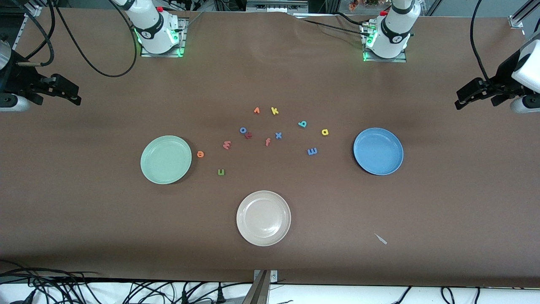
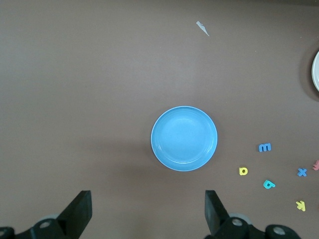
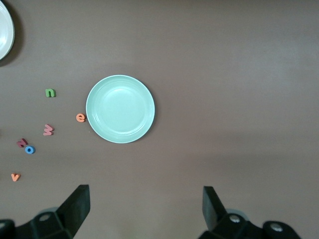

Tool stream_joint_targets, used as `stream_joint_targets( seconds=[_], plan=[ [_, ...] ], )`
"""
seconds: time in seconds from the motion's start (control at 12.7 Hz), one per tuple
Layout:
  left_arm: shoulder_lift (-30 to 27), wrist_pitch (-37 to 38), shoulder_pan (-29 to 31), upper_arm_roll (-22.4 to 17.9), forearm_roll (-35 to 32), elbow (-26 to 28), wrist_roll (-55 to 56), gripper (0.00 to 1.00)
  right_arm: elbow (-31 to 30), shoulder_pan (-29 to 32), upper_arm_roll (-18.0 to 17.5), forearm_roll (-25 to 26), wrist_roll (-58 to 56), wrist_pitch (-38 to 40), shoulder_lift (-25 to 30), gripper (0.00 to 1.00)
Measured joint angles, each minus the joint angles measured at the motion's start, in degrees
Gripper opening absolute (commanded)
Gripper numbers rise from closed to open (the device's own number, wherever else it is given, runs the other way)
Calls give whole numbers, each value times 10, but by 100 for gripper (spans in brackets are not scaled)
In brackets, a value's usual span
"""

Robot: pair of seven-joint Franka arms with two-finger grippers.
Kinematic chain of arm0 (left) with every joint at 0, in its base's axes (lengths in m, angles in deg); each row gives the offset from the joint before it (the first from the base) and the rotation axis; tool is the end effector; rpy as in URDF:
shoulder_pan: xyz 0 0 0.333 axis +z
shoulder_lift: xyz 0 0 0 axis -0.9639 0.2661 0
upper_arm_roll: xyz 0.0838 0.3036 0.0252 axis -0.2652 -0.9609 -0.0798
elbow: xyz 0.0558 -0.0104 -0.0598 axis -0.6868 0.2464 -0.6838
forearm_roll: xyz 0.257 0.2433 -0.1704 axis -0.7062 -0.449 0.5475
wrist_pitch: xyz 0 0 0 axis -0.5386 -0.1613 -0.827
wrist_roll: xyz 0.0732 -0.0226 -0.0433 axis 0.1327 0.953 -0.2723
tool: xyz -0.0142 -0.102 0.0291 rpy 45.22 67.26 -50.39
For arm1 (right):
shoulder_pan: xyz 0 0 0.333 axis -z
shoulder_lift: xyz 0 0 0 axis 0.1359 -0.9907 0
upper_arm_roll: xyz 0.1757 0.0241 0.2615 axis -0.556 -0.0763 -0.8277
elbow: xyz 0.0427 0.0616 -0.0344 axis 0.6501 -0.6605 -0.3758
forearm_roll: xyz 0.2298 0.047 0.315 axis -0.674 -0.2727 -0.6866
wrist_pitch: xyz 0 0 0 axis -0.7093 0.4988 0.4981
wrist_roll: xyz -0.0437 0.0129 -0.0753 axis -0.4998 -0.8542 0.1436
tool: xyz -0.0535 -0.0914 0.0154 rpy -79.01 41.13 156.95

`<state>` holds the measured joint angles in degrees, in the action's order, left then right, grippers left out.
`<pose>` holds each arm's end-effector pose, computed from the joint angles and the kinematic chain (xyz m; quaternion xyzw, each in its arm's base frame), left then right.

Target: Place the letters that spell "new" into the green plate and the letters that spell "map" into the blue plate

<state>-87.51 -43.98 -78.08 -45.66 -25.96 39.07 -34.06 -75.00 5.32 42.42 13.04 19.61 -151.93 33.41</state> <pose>0.5453 -0.0115 0.6146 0.9979 0.0652 -0.0006 0.0046 0.5576 0.0188 0.6136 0.9999 0.0055 -0.0098 0.0084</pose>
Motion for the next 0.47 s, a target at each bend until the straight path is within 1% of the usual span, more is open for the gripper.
stream_joint_targets(
  seconds=[0.47],
  plan=[
    [1, 0, 6, -1, 0, 0, 0, 100, -1, 0, 13, 1, -1, 2, -1, 100]
  ],
)
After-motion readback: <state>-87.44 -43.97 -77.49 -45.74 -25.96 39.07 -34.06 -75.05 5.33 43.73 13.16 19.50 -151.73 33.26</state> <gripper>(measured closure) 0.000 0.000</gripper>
